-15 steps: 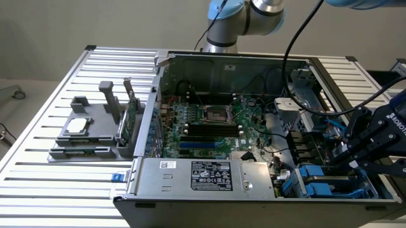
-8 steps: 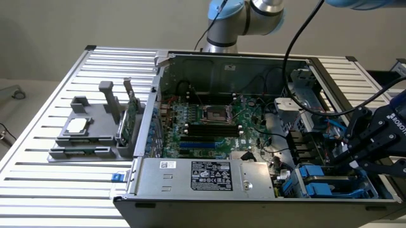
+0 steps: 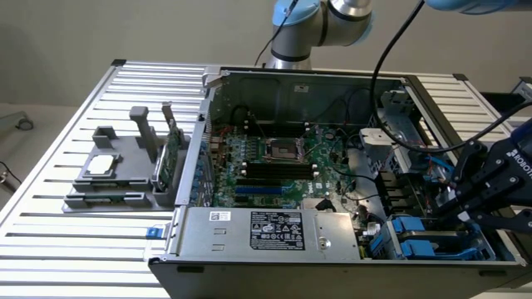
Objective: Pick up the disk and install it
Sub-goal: 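Insert the first disk wire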
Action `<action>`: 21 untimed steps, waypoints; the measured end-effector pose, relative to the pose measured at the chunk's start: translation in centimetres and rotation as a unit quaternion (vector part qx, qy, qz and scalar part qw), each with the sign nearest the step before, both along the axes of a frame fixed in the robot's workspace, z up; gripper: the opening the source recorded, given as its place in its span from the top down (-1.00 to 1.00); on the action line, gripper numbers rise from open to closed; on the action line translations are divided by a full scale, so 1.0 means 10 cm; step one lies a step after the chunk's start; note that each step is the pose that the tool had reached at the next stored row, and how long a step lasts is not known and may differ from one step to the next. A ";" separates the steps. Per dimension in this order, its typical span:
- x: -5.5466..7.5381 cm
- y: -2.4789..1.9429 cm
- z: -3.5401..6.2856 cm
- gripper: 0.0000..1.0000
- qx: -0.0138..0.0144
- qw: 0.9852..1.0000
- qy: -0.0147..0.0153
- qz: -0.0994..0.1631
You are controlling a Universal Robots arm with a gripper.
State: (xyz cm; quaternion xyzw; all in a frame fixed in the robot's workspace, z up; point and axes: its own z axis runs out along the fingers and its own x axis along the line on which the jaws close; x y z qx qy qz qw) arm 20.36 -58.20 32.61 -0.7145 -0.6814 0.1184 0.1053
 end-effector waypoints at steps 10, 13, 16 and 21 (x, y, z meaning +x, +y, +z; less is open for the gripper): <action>0.00 -0.025 -0.046 0.66 0.003 1.000 0.000 0.000; 0.00 -0.031 -0.047 0.66 0.004 1.000 0.000 0.000; 0.00 -0.037 -0.050 0.66 0.006 1.000 0.000 0.000; 0.00 -0.042 -0.026 0.28 0.007 1.000 0.000 0.000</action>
